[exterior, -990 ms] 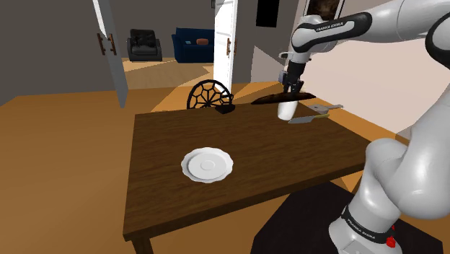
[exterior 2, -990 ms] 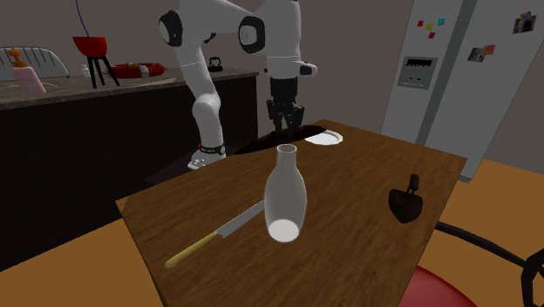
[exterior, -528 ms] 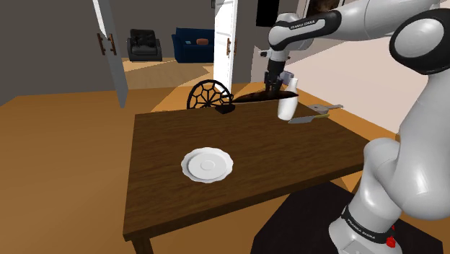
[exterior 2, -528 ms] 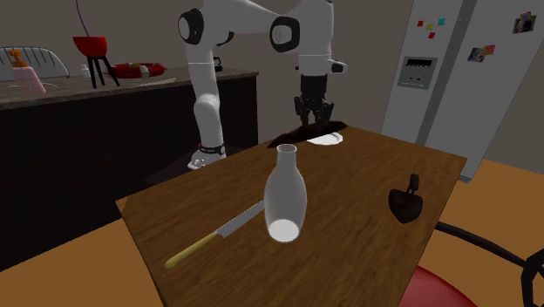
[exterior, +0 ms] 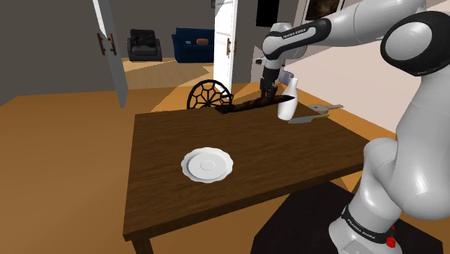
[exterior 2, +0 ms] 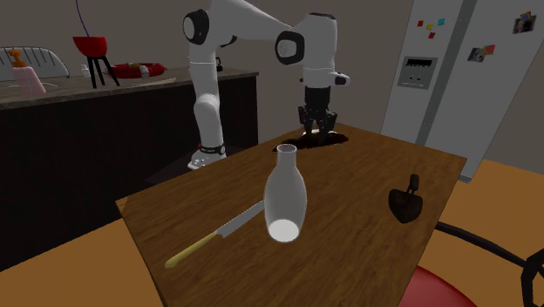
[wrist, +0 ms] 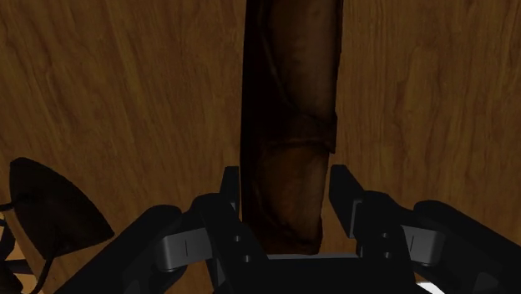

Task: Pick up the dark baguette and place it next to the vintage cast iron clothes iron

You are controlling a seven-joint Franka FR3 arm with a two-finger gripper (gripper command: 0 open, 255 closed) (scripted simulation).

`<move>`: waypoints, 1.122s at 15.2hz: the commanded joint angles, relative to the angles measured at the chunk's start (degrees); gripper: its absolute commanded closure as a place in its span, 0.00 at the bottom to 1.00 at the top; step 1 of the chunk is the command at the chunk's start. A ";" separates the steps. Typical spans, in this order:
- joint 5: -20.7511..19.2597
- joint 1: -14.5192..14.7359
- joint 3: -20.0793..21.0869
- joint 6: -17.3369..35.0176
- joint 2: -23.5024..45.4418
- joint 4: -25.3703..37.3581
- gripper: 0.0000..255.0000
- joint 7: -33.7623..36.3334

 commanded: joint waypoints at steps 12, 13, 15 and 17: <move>3.96 -0.84 0.15 9.43 4.14 -6.81 1.00 -2.90; 4.38 -0.94 0.21 10.12 4.56 -7.24 1.00 -3.21; 5.30 -1.17 0.37 11.49 5.46 -8.07 1.00 -3.85; 6.28 -1.43 0.58 12.84 6.40 -8.84 1.00 -4.54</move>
